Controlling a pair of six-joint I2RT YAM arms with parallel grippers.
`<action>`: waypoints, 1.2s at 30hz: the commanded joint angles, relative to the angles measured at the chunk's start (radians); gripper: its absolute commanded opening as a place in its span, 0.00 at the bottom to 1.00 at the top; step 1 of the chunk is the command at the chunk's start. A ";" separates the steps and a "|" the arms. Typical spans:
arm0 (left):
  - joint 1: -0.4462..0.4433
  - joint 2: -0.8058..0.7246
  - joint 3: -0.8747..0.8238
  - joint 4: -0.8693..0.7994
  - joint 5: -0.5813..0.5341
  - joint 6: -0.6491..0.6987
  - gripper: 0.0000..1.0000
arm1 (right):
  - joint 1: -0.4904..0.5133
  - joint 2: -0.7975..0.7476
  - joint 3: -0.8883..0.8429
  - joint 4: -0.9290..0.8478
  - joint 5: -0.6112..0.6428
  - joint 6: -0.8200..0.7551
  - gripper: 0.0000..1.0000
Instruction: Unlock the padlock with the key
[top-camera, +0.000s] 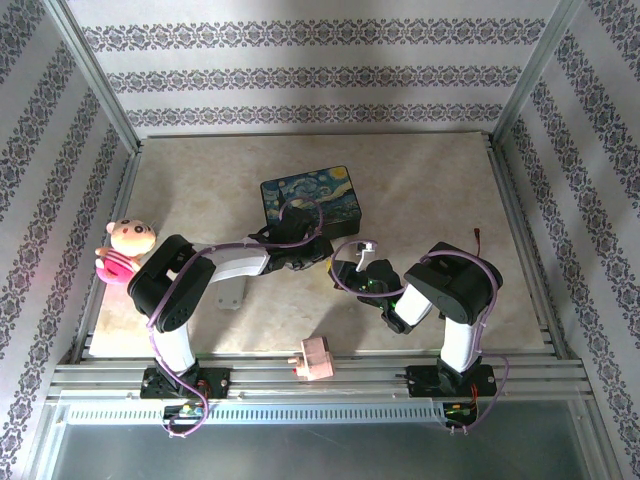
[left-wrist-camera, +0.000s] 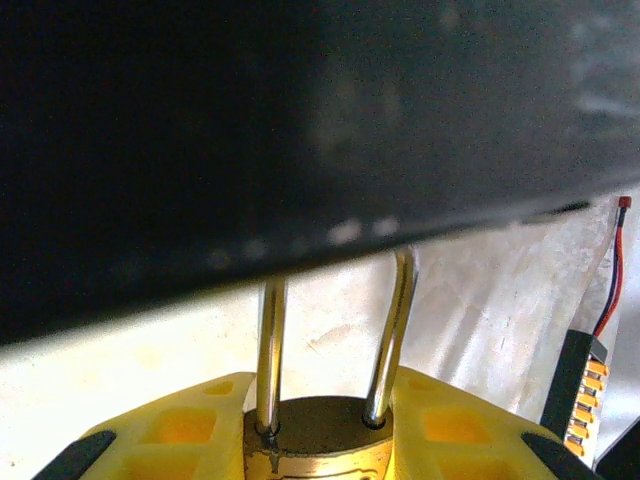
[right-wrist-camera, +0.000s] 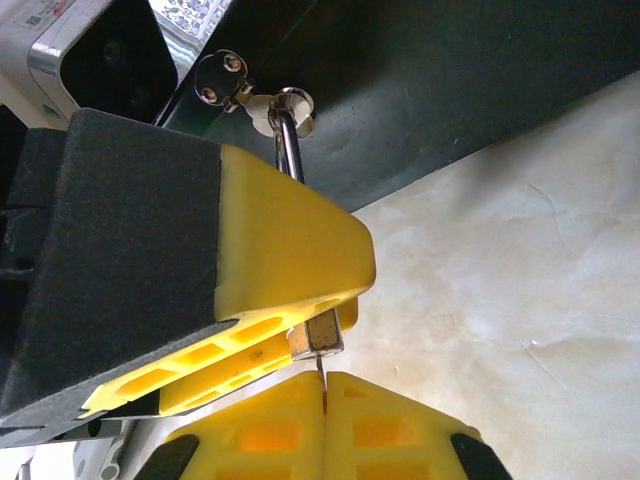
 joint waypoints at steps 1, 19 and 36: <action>0.006 0.012 0.003 0.055 0.093 -0.046 0.20 | -0.010 0.001 0.055 0.047 -0.008 0.003 0.00; 0.005 0.011 -0.015 0.076 0.100 -0.041 0.20 | -0.010 0.004 0.051 0.046 0.004 0.009 0.00; 0.005 0.014 -0.018 0.088 0.100 -0.051 0.21 | -0.010 0.010 0.057 0.046 0.003 0.009 0.00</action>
